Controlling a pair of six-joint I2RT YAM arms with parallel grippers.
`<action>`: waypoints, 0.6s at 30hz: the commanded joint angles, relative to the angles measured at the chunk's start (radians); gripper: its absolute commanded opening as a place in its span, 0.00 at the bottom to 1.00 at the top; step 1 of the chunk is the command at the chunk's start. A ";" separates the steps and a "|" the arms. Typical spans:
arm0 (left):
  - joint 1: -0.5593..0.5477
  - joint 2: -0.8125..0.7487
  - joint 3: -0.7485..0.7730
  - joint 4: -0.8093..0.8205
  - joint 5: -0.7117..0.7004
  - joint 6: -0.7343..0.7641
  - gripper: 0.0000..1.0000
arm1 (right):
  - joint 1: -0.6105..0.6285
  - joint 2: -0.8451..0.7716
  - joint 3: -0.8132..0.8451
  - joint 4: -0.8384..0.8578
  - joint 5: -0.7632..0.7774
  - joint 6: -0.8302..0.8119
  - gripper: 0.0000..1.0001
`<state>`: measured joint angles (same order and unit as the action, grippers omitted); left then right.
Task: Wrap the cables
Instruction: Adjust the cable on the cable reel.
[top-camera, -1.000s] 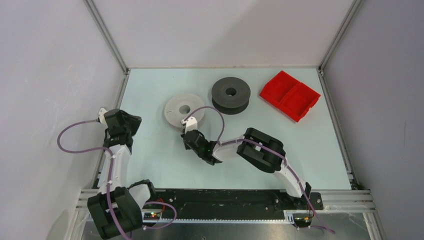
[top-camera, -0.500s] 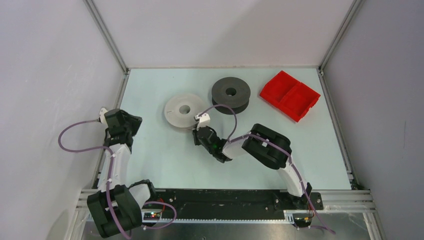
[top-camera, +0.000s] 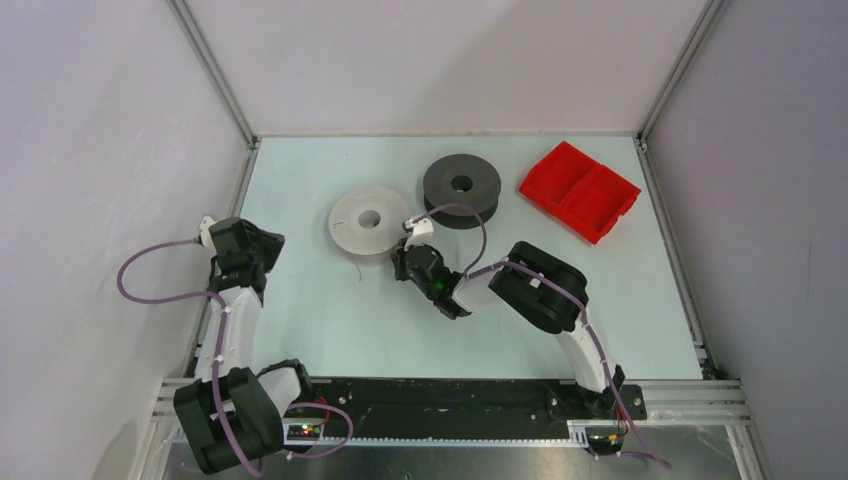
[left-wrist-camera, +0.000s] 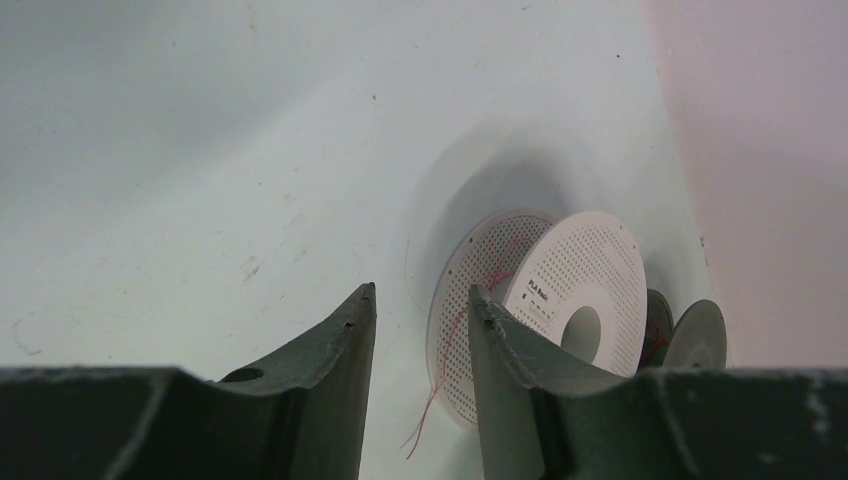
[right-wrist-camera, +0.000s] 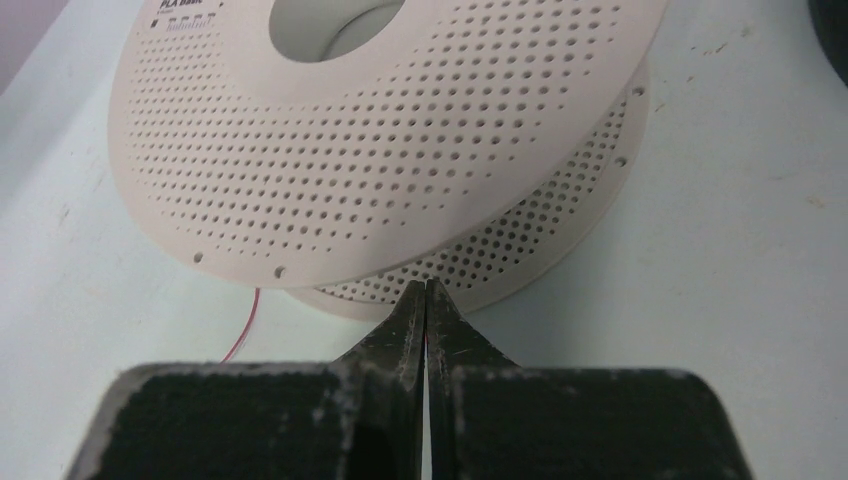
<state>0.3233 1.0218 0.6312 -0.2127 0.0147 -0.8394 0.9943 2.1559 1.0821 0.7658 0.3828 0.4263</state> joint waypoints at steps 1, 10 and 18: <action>0.008 0.003 0.019 0.016 0.010 -0.005 0.43 | -0.005 -0.051 -0.012 0.060 -0.009 0.026 0.00; 0.007 -0.005 0.014 0.015 -0.007 -0.012 0.43 | 0.105 -0.092 -0.039 0.108 -0.009 -0.088 0.11; 0.007 -0.016 0.006 0.015 -0.007 -0.009 0.43 | 0.165 -0.019 0.072 0.061 -0.088 -0.151 0.12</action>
<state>0.3233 1.0267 0.6312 -0.2123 0.0132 -0.8398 1.1469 2.1208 1.0885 0.7979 0.3328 0.3309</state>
